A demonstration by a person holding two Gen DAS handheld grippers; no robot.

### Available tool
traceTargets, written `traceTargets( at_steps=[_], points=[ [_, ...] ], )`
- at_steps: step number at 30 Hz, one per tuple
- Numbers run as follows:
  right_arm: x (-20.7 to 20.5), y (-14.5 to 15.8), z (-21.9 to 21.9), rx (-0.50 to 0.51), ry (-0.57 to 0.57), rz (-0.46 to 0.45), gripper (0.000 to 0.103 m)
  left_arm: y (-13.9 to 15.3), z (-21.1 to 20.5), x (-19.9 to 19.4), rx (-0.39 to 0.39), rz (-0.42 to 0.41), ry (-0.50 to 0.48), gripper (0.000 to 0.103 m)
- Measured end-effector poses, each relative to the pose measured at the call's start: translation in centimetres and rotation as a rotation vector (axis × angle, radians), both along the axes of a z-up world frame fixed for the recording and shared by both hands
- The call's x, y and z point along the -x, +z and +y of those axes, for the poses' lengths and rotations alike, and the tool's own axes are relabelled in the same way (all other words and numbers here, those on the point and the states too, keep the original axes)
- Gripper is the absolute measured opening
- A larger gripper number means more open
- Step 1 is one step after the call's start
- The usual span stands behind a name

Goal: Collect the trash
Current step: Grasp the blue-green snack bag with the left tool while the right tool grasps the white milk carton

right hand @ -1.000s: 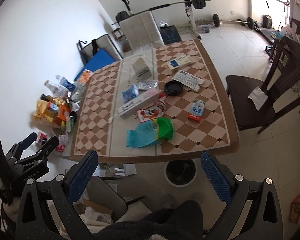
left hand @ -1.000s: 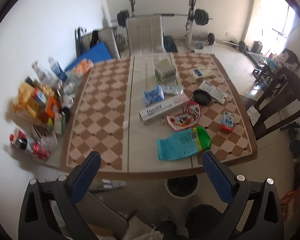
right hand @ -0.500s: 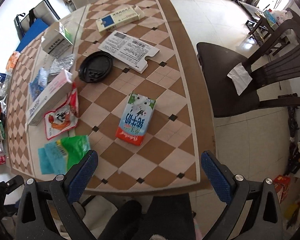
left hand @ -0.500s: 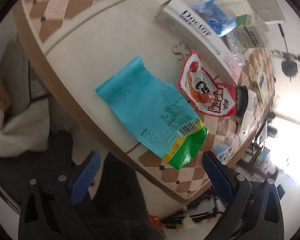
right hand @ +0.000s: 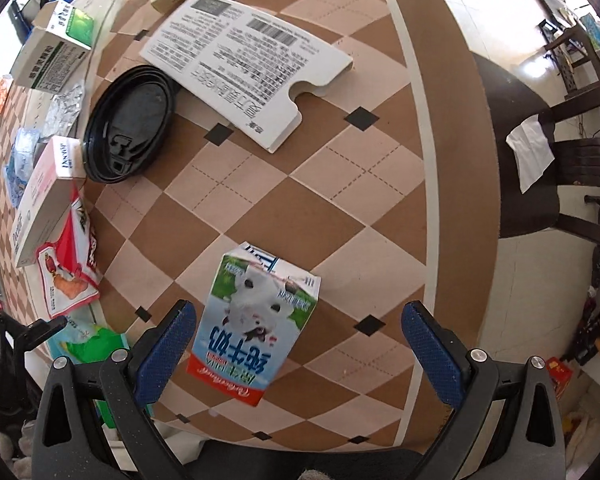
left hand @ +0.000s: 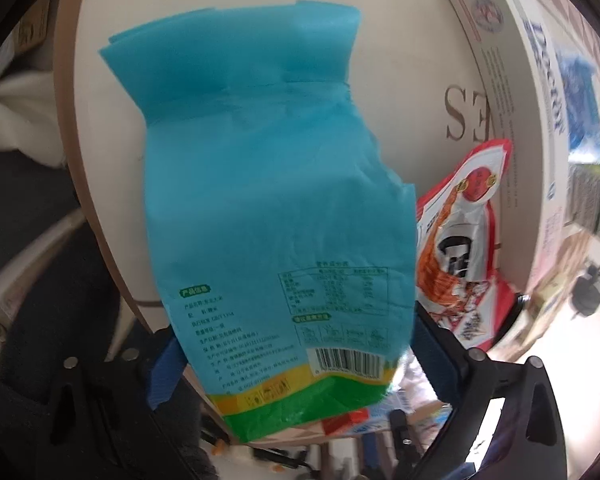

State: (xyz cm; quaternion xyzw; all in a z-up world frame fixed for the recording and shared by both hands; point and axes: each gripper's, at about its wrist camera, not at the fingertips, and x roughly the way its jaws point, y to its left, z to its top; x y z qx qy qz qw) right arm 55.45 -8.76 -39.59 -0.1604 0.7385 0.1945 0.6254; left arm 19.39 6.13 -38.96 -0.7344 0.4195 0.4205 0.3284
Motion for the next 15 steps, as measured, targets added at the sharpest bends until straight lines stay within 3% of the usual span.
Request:
traceTargets(
  at_steps=[2,8,10,12,15],
  points=[
    [-0.1,-0.6,0.2,-0.003,0.018,0.009,0.101,0.7,-0.1,-1.4,-0.032,0.041,-0.125,0.089],
    [1.2,-1.5,1.5,0.015,0.108,0.020,0.089,4.5,-1.6,-7.3,-0.207,0.221,-0.678,0.089],
    [1.6,-1.9,1.8,0.024,0.126,0.027,0.089,5.2,-2.6,-9.1,-0.240,0.276,-0.816,0.089],
    [2.1,-2.3,1.8,0.034,0.143,0.036,0.089,6.1,-3.8,-10.2,-0.250,0.293,-0.847,0.089],
    [3.1,-2.7,1.5,0.057,0.149,0.052,0.089,6.7,-4.1,-10.6,-0.246,0.291,-0.815,0.089]
  ],
)
